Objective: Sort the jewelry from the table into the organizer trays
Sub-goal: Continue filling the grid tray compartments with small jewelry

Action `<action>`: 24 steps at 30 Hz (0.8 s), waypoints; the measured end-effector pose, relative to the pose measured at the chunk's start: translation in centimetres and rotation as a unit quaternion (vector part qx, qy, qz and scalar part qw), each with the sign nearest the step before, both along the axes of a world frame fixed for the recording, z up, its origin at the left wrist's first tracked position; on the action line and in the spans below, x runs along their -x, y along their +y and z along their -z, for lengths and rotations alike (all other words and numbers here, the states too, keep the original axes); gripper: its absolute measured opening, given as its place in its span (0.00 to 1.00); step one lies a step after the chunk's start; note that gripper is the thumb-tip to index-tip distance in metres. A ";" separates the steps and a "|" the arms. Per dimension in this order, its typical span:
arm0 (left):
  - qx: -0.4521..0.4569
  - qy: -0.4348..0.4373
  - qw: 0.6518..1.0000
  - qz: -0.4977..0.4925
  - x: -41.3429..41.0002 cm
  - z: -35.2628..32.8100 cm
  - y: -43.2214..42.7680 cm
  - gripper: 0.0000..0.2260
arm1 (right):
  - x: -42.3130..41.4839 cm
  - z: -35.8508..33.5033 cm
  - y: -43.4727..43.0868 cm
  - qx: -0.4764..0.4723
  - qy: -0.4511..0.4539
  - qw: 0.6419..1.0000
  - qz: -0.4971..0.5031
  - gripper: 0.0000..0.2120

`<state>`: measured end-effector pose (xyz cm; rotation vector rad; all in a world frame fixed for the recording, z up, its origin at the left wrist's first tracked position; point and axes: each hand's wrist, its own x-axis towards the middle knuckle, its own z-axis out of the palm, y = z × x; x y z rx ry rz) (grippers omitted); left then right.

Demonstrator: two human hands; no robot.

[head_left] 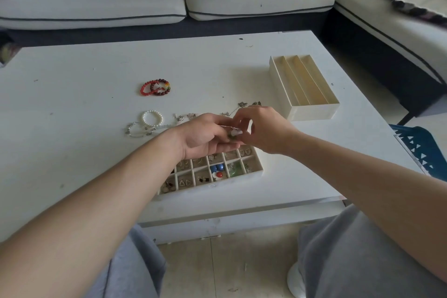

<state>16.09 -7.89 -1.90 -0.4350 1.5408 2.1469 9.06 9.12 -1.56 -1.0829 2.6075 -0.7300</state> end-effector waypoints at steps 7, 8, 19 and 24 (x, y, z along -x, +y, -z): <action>0.013 0.010 1.000 0.019 0.1 0.4 -0.3 0.14 | -0.4 0.1 -0.3 0.005 0.019 1.000 -0.010 0.09; 0.018 0.012 1.000 0.018 0.1 0.4 -0.2 0.14 | -0.3 0.0 -0.3 0.006 0.018 1.000 -0.005 0.08; 0.140 0.020 0.990 -0.022 0.4 0.9 0.1 0.12 | 0.1 -0.2 -0.1 0.000 -0.031 0.999 0.025 0.05; 0.174 0.050 0.981 -0.066 0.6 1.1 0.1 0.10 | 0.3 -0.3 0.1 0.014 -0.037 0.999 0.029 0.06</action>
